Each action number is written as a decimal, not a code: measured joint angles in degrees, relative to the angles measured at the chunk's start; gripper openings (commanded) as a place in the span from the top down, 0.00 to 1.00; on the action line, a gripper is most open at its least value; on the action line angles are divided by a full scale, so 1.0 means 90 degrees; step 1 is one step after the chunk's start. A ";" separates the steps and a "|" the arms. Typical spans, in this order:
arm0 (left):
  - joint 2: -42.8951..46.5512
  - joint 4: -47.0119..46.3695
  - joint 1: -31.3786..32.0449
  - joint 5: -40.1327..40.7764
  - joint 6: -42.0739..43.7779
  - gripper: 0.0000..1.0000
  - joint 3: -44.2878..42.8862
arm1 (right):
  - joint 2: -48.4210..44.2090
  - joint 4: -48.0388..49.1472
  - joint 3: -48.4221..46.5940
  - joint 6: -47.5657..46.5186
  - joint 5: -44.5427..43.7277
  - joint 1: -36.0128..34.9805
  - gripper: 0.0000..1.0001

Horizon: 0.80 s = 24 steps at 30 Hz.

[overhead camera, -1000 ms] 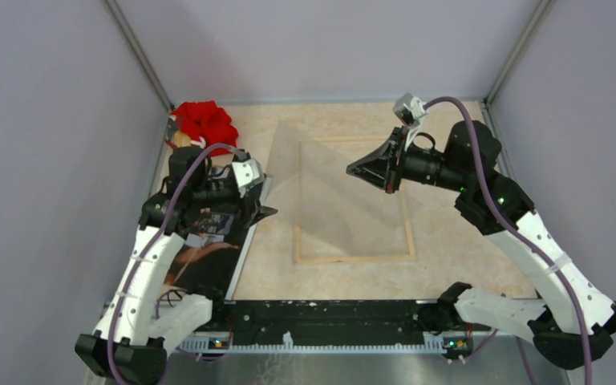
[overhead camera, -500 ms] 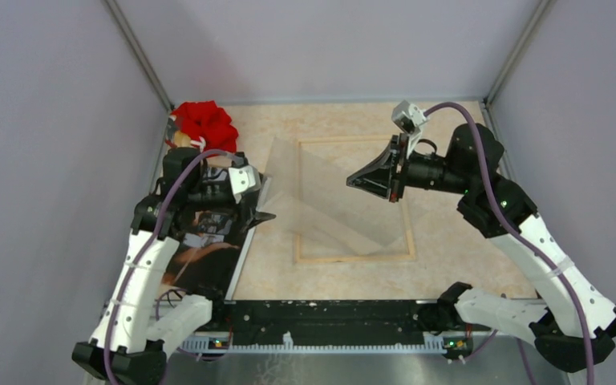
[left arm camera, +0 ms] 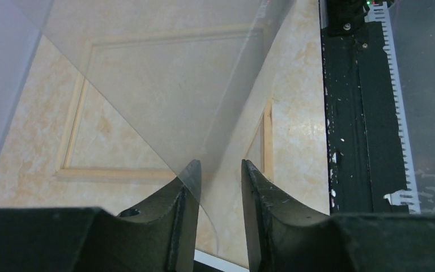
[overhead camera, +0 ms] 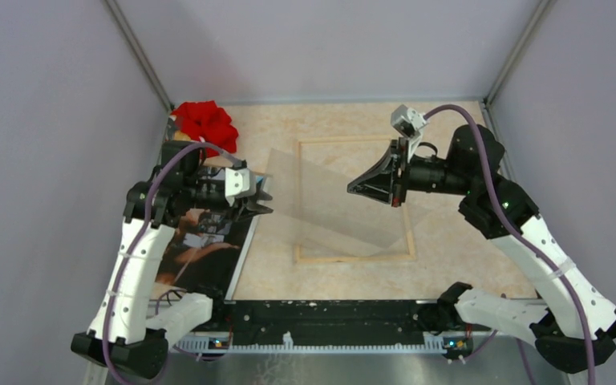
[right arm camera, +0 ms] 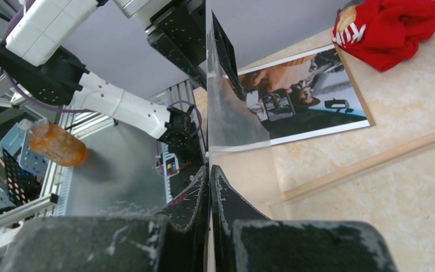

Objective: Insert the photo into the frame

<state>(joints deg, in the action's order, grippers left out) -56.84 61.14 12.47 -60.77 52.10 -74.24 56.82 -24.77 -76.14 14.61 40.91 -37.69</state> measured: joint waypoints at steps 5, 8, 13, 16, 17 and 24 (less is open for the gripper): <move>-0.0318 0.0585 0.0000 -0.0146 0.0440 0.79 -0.0243 | -0.0046 -0.0056 0.0000 0.0000 0.0058 0.0000 1.00; -0.0396 0.0763 0.0000 -0.0211 0.0566 1.00 -0.0284 | -0.0063 -0.0078 0.0000 0.0002 0.0087 0.0000 0.84; -0.0386 0.0894 0.0000 -0.0240 0.0947 1.00 -0.0289 | -0.0066 -0.0073 -0.0017 0.0095 -0.0243 -0.0002 0.23; -0.0270 0.0797 0.0000 -0.0146 0.1265 1.00 -0.0289 | -0.0036 -0.0214 -0.0187 0.0192 -0.0823 0.0000 0.10; -0.0163 0.0670 0.0000 -0.0075 0.1396 1.00 -0.0289 | -0.0032 -0.0243 -0.0277 0.0240 -0.1010 0.0000 0.07; 0.1382 -0.0826 -0.0005 0.0318 0.2450 1.00 0.0221 | -0.0109 -0.0318 -0.0891 0.0716 -0.1865 0.0000 0.01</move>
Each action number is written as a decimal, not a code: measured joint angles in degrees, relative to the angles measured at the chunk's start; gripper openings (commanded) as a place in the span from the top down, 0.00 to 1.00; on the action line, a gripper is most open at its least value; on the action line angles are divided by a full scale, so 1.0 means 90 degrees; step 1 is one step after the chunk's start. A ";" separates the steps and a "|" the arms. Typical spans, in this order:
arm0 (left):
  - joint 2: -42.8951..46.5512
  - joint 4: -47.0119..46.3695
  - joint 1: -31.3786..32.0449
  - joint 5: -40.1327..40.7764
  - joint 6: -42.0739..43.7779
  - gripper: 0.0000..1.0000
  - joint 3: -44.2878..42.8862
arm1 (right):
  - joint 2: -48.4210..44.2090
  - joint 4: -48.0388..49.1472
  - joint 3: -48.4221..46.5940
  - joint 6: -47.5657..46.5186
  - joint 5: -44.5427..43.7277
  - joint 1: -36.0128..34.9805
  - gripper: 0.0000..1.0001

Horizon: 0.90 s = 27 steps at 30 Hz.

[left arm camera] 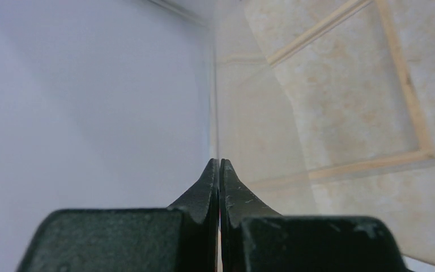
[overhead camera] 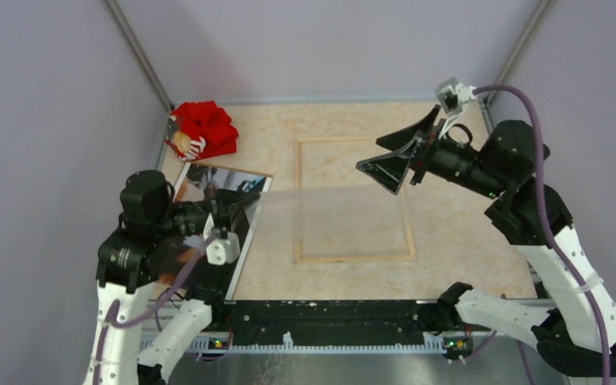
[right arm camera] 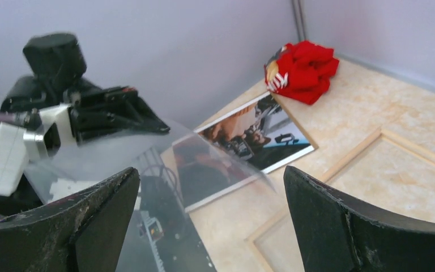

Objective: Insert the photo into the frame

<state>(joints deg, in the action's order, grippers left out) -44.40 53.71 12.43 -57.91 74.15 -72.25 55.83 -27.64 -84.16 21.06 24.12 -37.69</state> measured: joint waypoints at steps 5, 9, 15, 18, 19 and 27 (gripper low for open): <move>0.0687 -0.0597 0.0002 0.0024 0.1530 1.00 0.0362 | -0.0202 -0.0245 -0.0561 0.0308 -0.0437 0.0000 0.01; 0.0874 -0.0736 0.0002 0.0046 0.2550 1.00 0.0668 | -0.0500 -0.0595 -0.0901 0.0454 -0.0602 0.0000 0.01; 0.1260 -0.0835 0.0002 0.0053 0.4053 1.00 0.1236 | -0.0918 -0.1120 -0.0743 0.0962 -0.1423 0.0000 0.01; 0.1413 -0.0872 0.0002 0.0005 0.4435 1.00 0.1464 | -0.1005 -0.0840 0.0503 0.1736 -0.1702 0.0000 0.01; 0.1416 -0.0872 0.0002 -0.0022 0.4510 1.00 0.1472 | -0.0971 -0.0712 0.1003 0.2023 -0.1707 0.0002 0.01; 0.1059 -0.0566 0.0002 -0.0163 0.4784 1.00 0.1066 | -0.0432 0.1239 0.5200 0.5003 -0.0517 0.0964 0.01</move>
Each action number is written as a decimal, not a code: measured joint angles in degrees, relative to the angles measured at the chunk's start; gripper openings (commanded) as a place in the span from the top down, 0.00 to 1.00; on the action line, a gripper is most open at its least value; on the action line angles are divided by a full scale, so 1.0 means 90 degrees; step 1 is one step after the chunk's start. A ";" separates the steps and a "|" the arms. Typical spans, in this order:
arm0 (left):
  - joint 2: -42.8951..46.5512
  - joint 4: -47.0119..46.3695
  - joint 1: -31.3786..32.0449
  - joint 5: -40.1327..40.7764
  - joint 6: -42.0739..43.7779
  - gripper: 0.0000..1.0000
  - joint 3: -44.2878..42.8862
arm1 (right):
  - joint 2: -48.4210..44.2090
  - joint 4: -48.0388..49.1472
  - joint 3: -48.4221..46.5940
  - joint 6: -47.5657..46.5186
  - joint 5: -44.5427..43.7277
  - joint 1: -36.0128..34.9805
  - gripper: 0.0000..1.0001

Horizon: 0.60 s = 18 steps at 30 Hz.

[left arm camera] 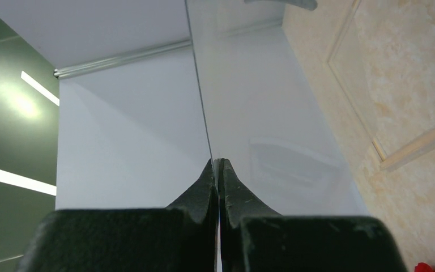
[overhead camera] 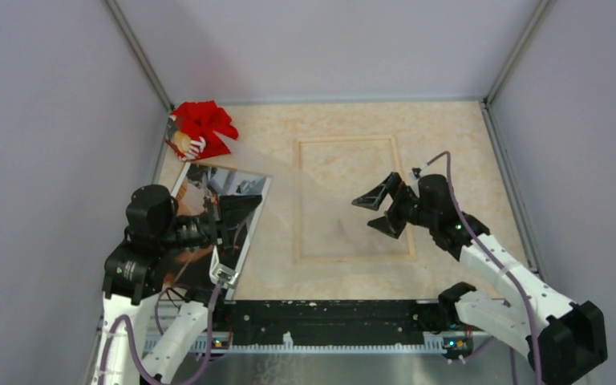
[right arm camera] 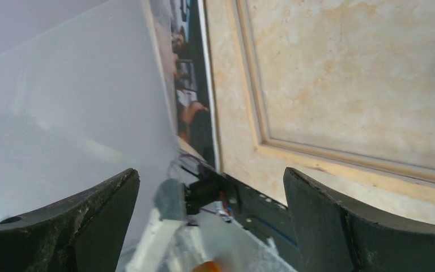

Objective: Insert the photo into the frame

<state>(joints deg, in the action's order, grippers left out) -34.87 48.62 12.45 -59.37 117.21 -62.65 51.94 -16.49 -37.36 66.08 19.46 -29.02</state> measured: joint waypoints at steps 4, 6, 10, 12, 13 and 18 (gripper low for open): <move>-0.0257 0.0321 0.0000 -0.0066 0.0036 1.00 -0.0299 | 0.0236 0.1290 0.0250 0.1032 0.0614 0.0287 0.01; -0.0357 0.0418 0.0000 -0.0097 0.0046 1.00 -0.0413 | 0.0452 0.2385 0.0403 0.1656 0.0920 0.0287 0.01; -0.0406 0.0588 0.0000 -0.0163 0.0068 1.00 -0.0452 | 0.0862 0.3631 0.0673 0.2671 0.1309 0.0287 0.01; -0.0415 0.0648 0.0000 -0.0165 0.0078 1.00 -0.0476 | 0.0872 0.3478 0.0588 0.2681 0.1338 0.0284 0.01; -0.0435 0.0678 0.0000 -0.0165 0.0085 1.00 -0.0515 | 0.0869 0.3298 0.0481 0.2630 0.1331 0.0287 0.01; -0.0627 0.0699 0.0000 -0.0172 0.0092 1.00 -0.0869 | 0.0823 0.3079 0.0406 0.2623 0.1241 0.0279 0.01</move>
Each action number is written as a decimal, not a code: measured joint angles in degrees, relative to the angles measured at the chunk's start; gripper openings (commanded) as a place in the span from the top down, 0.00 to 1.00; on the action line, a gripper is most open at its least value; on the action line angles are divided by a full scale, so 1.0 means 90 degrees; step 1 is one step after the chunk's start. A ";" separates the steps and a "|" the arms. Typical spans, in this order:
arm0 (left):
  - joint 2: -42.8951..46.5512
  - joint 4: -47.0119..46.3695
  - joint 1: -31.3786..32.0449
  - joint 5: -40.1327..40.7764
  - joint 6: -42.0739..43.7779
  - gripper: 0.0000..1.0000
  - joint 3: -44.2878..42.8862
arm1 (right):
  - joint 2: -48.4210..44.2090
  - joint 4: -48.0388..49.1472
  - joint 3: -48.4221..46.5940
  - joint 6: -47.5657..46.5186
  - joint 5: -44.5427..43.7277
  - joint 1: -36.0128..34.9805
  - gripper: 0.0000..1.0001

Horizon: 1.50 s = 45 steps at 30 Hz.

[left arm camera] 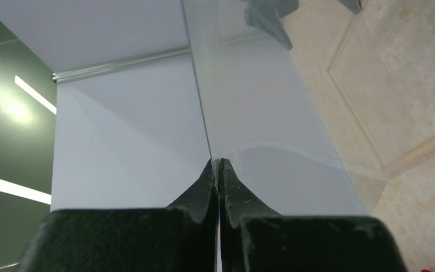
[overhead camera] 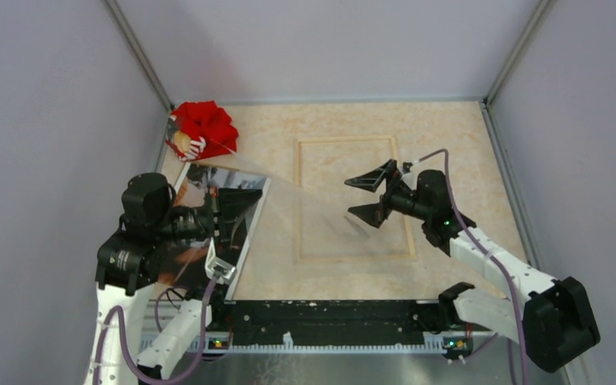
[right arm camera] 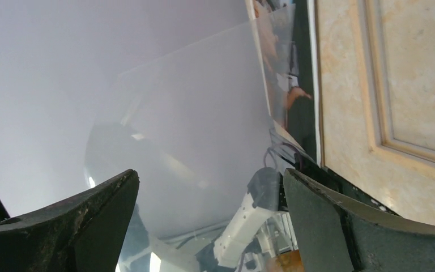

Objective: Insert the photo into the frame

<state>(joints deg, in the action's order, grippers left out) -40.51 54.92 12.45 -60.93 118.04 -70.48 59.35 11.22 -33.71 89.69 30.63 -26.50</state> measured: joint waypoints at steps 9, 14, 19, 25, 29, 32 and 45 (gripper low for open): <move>-0.0143 -0.0095 0.0000 -0.0136 0.0000 1.00 -0.0160 | 0.0743 0.1353 0.0806 0.1345 -0.0058 -0.0753 0.01; -0.0153 -0.0206 0.0000 -0.0158 0.0000 1.00 -0.0170 | 0.1156 0.2358 0.0806 0.2052 -0.0112 -0.0959 0.01; 0.0039 -0.0260 0.0000 -0.0114 0.0002 1.00 -0.0107 | 0.1518 0.3638 0.0804 0.2693 -0.0391 -0.0959 0.01; 0.0253 -0.0260 0.0000 -0.0100 0.0002 1.00 -0.0100 | 0.1853 0.5192 0.0891 0.3174 -0.0680 -0.0661 0.11; 0.0250 -0.0100 0.0000 -0.0068 0.0019 1.00 -0.0102 | 0.2067 0.5863 0.0799 0.3271 -0.0697 -0.0279 0.37; 0.0250 0.0080 0.0000 -0.0056 0.0032 1.00 -0.0100 | 0.2263 0.6169 0.0554 0.3322 -0.0627 -0.0163 0.51; 0.0478 0.0653 -0.0002 0.0573 0.0066 0.07 0.0087 | 0.2285 0.6424 0.0240 0.3266 -0.0066 0.0294 1.00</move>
<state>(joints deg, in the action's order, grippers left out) -36.21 60.80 12.43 -55.77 118.63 -69.69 79.92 69.04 -31.55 119.09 30.04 -23.86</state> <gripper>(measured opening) 0.420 0.013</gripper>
